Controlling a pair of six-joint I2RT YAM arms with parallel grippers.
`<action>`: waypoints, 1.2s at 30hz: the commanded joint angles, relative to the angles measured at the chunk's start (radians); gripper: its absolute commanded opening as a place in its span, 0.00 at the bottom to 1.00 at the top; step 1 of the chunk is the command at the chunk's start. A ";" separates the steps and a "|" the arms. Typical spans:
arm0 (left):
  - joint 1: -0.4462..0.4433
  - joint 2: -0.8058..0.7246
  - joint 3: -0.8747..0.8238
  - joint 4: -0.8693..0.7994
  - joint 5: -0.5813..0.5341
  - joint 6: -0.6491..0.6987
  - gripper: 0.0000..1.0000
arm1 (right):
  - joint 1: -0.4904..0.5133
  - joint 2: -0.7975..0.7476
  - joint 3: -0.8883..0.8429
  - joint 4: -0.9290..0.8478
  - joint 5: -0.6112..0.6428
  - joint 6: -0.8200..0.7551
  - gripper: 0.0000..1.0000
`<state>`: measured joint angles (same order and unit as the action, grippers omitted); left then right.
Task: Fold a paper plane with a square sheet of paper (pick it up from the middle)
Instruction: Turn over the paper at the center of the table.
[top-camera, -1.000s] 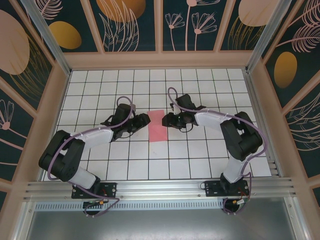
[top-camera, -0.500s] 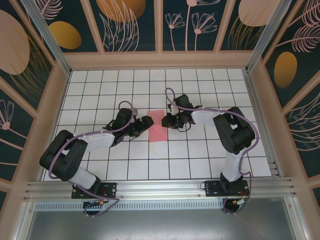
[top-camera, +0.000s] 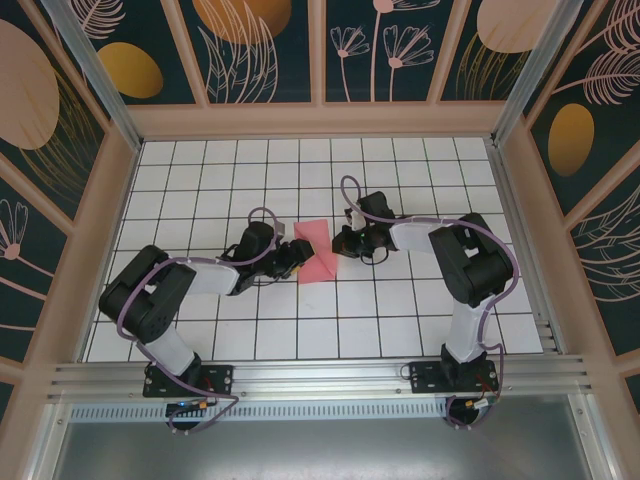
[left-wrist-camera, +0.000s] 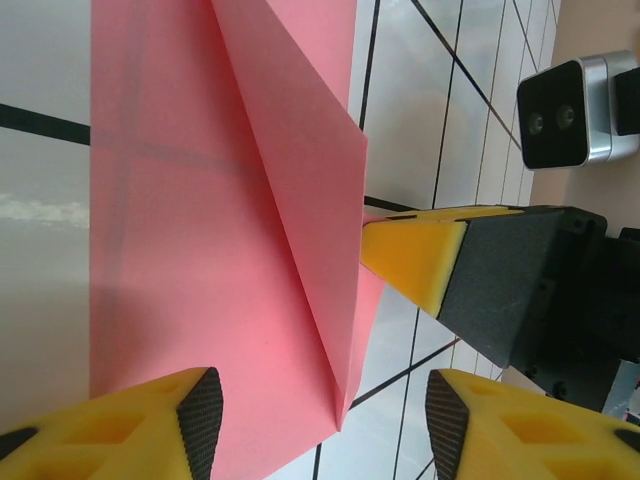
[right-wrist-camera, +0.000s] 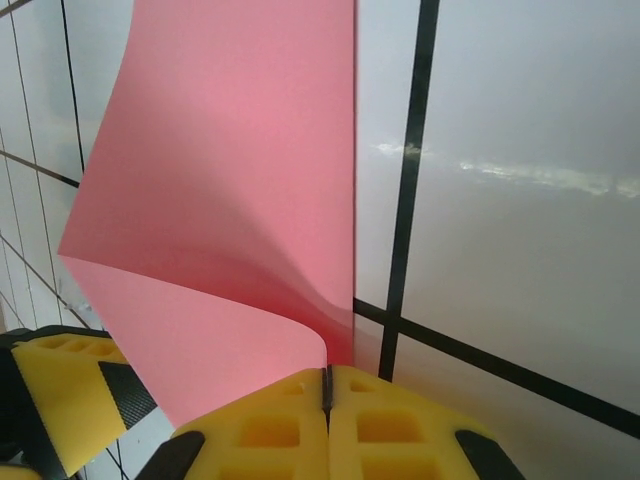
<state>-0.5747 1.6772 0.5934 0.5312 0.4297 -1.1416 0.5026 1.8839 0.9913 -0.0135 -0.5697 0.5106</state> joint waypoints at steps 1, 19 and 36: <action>-0.005 0.025 0.027 0.065 0.025 -0.002 0.57 | -0.002 -0.030 -0.016 0.041 -0.019 0.015 0.08; -0.005 0.160 0.161 -0.030 0.029 0.093 0.48 | -0.005 -0.036 -0.011 0.025 -0.029 0.012 0.11; -0.005 0.172 0.171 -0.027 -0.014 0.191 0.16 | -0.096 -0.347 -0.140 0.017 0.105 0.080 0.75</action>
<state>-0.5755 1.8469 0.7467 0.5041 0.4335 -0.9951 0.4137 1.5845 0.8864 0.0025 -0.5014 0.5842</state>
